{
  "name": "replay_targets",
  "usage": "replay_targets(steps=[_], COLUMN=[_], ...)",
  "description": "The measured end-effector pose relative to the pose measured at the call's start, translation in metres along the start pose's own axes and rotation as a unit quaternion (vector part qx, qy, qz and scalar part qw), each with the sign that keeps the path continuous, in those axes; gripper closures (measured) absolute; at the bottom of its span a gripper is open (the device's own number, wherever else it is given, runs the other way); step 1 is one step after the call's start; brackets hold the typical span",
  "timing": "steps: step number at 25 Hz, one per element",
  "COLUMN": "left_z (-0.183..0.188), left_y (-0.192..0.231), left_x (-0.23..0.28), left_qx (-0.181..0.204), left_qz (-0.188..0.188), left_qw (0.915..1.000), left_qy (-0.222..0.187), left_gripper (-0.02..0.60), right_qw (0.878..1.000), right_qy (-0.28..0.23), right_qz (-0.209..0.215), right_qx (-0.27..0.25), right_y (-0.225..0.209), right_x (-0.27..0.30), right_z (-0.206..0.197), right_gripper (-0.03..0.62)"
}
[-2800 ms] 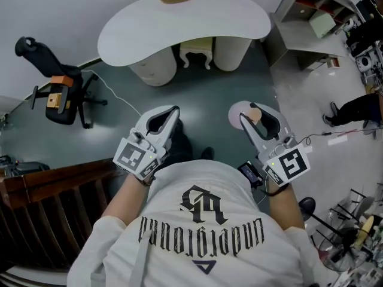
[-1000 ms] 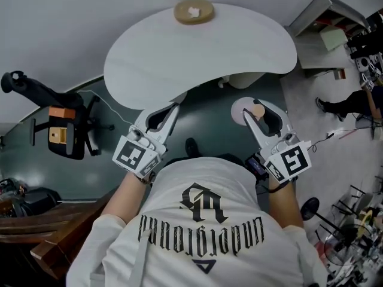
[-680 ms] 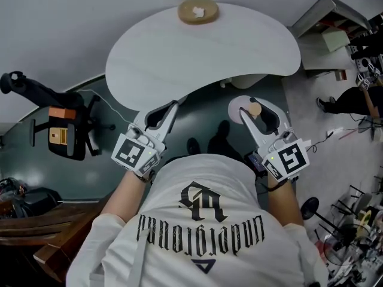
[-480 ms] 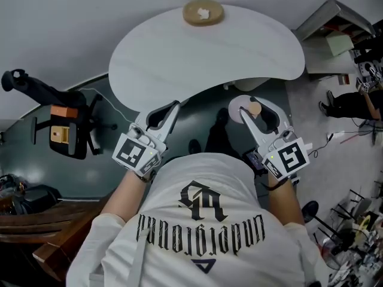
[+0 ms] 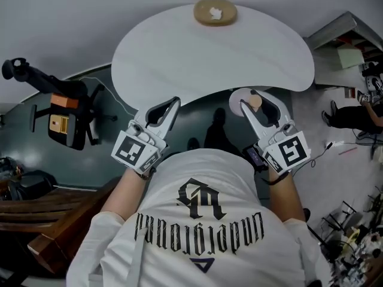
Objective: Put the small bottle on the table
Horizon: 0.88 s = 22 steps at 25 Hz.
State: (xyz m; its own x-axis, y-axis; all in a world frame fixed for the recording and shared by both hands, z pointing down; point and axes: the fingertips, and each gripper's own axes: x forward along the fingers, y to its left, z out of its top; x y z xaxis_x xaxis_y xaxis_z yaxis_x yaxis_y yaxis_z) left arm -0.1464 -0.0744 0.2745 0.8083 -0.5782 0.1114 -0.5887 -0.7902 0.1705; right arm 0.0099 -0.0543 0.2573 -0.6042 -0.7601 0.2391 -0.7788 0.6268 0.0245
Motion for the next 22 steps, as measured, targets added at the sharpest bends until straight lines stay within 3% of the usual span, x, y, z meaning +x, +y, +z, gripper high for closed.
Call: replay_targets(steps=[15, 22], left_z=[-0.017, -0.036], left_y=[0.05, 0.074], left_x=[0.086, 0.132], left_qx=[-0.027, -0.037], left_qz=[0.045, 0.054], left_qw=[0.9984, 0.9972], left_qy=[0.022, 0.036], left_gripper=[0.575, 0.575], right_qw=[0.997, 0.993], right_qy=[0.045, 0.083], right_qz=[0.063, 0.083], right_qx=[-0.004, -0.015], right_y=[-0.088, -0.126], right_x=[0.077, 0.114], right_z=[-0.04, -0.088], right_gripper=[0.456, 0.456])
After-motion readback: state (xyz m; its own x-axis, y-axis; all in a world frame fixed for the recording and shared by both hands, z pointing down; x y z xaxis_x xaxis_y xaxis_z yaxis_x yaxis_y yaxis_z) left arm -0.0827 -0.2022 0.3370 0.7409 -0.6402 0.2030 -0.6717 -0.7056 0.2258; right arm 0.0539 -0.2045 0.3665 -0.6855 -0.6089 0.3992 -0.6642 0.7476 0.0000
